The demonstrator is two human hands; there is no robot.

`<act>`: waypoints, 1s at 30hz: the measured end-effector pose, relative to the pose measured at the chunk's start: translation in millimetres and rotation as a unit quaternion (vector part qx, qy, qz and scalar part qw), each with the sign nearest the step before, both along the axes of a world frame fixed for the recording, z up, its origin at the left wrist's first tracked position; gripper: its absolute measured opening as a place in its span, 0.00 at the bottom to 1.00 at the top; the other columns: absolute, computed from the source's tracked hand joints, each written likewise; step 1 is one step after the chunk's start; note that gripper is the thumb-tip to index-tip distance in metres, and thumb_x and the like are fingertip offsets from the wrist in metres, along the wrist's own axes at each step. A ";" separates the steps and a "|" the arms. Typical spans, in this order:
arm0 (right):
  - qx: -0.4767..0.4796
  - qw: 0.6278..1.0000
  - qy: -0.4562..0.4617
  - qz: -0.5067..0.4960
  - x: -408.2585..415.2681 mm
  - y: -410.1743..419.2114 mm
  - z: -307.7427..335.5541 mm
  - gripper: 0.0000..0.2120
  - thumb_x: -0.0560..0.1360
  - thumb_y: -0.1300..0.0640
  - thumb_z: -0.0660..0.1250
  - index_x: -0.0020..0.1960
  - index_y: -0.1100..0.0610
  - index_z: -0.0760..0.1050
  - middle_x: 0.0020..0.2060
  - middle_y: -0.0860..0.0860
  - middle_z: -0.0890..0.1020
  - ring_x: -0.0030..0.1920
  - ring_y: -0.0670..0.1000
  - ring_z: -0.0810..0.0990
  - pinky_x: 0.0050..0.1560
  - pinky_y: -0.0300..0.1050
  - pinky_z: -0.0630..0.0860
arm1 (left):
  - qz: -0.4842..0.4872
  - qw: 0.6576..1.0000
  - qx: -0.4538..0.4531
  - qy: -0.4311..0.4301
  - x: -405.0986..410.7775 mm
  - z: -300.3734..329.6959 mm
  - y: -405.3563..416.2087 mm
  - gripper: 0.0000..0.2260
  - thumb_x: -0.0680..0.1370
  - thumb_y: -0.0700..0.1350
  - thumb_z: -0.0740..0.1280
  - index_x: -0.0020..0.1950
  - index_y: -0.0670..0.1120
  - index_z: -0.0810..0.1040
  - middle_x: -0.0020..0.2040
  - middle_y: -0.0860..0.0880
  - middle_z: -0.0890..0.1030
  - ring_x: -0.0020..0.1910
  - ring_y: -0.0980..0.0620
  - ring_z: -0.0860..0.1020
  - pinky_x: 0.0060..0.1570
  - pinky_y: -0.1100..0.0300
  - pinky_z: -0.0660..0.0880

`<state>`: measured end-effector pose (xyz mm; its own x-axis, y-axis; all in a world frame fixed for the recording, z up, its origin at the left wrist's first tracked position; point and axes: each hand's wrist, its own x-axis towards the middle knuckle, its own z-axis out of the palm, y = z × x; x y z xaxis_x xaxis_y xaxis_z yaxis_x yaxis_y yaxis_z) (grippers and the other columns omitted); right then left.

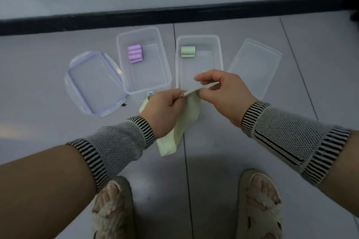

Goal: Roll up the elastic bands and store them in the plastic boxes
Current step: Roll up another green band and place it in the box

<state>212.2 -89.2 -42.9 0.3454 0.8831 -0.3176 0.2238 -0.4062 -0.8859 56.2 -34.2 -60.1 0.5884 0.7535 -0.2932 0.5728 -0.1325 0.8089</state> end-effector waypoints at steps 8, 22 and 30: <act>0.070 0.964 -0.195 0.165 -18.2 4.3 117.3 0.05 0.74 0.52 0.69 0.46 0.52 0.83 0.41 0.47 0.82 0.42 0.44 0.78 0.49 0.42 0.75 | 0.018 0.997 0.072 -0.018 -19.7 110.0 -0.1 0.07 0.80 0.44 0.60 0.50 0.48 0.77 0.38 0.51 0.77 0.37 0.55 0.74 0.41 0.60 0.72; 0.150 0.985 -0.082 0.003 -64.6 -74.2 268.6 0.05 0.70 0.58 0.73 0.40 0.50 0.79 0.36 0.49 0.81 0.38 0.45 0.79 0.47 0.41 0.77 | 0.181 0.971 0.051 -0.145 -49.6 270.4 -92.2 0.13 0.79 0.45 0.61 0.50 0.35 0.76 0.36 0.43 0.72 0.30 0.54 0.67 0.31 0.60 0.67; 0.179 0.981 0.030 -0.069 -92.5 -116.7 277.0 0.04 0.71 0.61 0.72 0.39 0.54 0.80 0.31 0.45 0.79 0.28 0.36 0.74 0.35 0.33 0.71 | 0.236 0.939 -0.020 -0.248 -60.9 284.5 -138.4 0.12 0.73 0.52 0.64 0.45 0.45 0.81 0.43 0.38 0.82 0.40 0.48 0.77 0.45 0.47 0.76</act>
<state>119.7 -205.8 234.1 0.4598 0.8878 -0.0200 0.1315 -0.0903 -0.9872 -4.8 -172.7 224.3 0.2622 0.9593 -0.1047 0.1124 0.0774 0.9906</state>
